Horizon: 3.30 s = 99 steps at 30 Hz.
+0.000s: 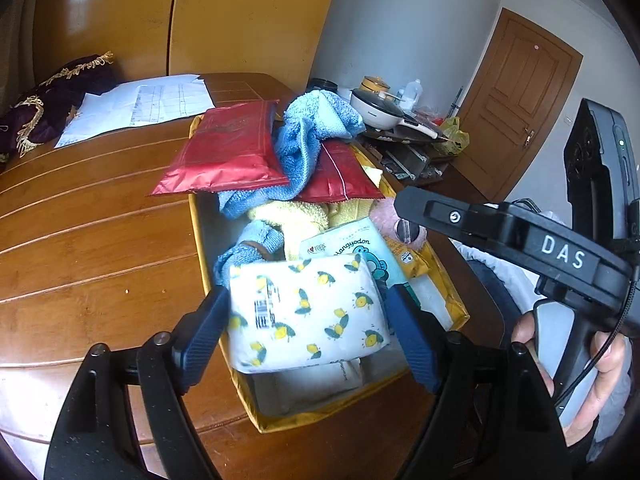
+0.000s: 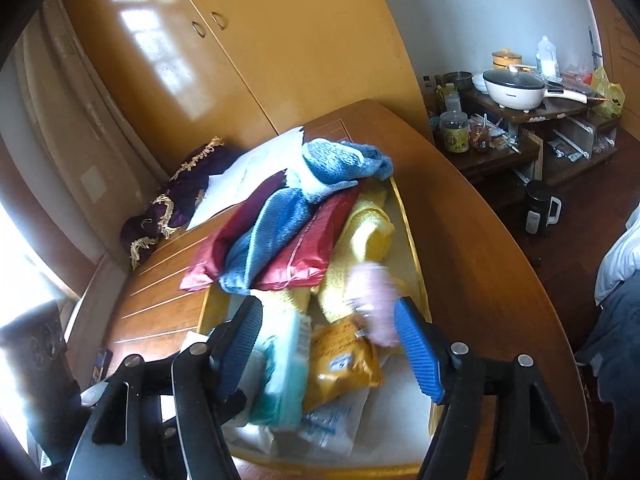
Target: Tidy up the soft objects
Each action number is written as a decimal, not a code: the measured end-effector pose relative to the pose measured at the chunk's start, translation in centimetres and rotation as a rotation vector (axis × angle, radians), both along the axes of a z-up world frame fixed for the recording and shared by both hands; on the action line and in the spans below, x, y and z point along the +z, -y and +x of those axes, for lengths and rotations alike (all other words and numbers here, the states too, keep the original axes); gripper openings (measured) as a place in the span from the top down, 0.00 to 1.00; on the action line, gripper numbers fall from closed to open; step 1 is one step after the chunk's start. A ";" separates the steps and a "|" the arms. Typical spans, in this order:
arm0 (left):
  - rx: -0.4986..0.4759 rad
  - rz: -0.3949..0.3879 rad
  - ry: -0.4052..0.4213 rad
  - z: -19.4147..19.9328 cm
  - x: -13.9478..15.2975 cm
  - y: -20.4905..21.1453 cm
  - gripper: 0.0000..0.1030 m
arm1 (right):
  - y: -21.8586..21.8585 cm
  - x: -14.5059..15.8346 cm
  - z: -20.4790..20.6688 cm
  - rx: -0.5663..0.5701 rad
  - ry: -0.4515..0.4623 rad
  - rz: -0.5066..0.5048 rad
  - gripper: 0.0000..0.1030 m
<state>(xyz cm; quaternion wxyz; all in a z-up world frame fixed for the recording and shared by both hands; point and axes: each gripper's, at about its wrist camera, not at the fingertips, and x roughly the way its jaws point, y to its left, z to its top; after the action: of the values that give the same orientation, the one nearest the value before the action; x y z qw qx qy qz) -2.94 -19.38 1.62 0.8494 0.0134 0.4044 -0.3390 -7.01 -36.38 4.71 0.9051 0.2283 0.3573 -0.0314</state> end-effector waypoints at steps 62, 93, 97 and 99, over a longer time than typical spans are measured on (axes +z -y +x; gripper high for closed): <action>0.197 0.179 0.180 -2.1 0.3 -3.2 0.19 | -5.3 1.8 -4.4 0.040 0.073 -0.092 0.10; 0.226 0.186 0.191 -1.6 0.6 -3.8 0.19 | -6.0 1.7 -3.5 0.052 0.032 -0.139 0.10; 0.226 0.194 0.192 -1.5 0.5 -3.6 0.19 | -5.7 1.8 -3.4 0.050 0.036 -0.139 0.10; 0.222 0.201 0.190 -1.4 0.5 -3.5 0.19 | -5.7 1.9 -3.5 0.050 0.039 -0.140 0.10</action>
<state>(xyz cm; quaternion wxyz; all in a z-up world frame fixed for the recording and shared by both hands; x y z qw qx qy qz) -4.30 -15.88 2.07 0.9103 0.0854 0.3533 -0.1981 -10.50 -30.72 6.60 0.9261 0.1558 0.3423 -0.0293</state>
